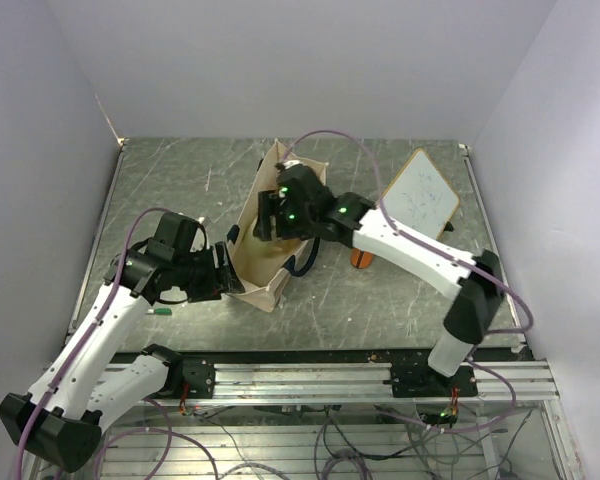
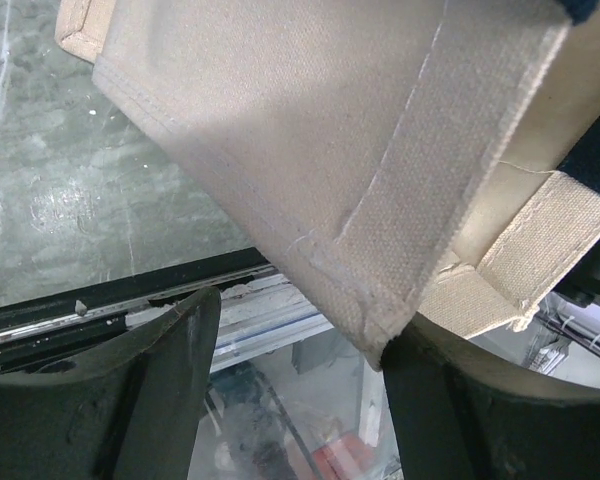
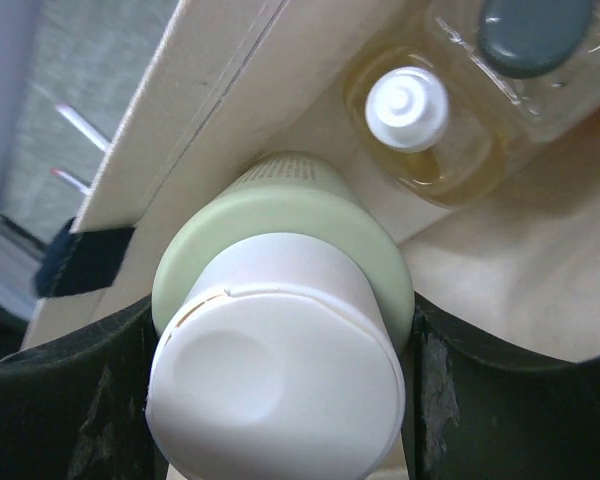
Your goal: Take the personal care products out of the canvas bag
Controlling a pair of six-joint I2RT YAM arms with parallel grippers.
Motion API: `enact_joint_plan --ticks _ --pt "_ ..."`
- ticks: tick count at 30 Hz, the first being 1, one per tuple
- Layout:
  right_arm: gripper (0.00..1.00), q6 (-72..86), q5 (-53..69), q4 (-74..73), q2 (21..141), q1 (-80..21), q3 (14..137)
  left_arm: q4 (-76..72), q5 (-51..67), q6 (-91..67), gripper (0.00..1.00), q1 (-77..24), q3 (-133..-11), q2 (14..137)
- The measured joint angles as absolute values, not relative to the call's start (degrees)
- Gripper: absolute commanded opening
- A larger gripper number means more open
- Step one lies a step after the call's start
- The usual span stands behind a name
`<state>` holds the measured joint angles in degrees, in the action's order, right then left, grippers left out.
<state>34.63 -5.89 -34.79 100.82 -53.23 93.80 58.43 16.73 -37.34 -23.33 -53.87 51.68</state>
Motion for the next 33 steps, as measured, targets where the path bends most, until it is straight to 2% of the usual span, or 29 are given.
enact_joint_plan --ticks 7,14,24,33 --pt "0.00 45.9 1.4 -29.7 87.0 -45.5 83.6 59.8 16.1 -38.0 0.74 -23.3 -55.2 51.0" --pt "0.00 47.3 1.0 -31.8 79.9 -43.3 83.4 60.6 15.4 -38.2 0.74 -23.3 -55.5 49.7" --pt "0.00 42.5 -8.9 -45.0 67.4 -41.3 81.3 62.3 14.2 -38.0 0.74 -23.3 -57.3 50.3" --pt "0.00 40.9 -15.9 -49.2 61.8 -41.3 61.6 62.9 14.2 -37.8 0.74 -23.3 -58.3 51.0"
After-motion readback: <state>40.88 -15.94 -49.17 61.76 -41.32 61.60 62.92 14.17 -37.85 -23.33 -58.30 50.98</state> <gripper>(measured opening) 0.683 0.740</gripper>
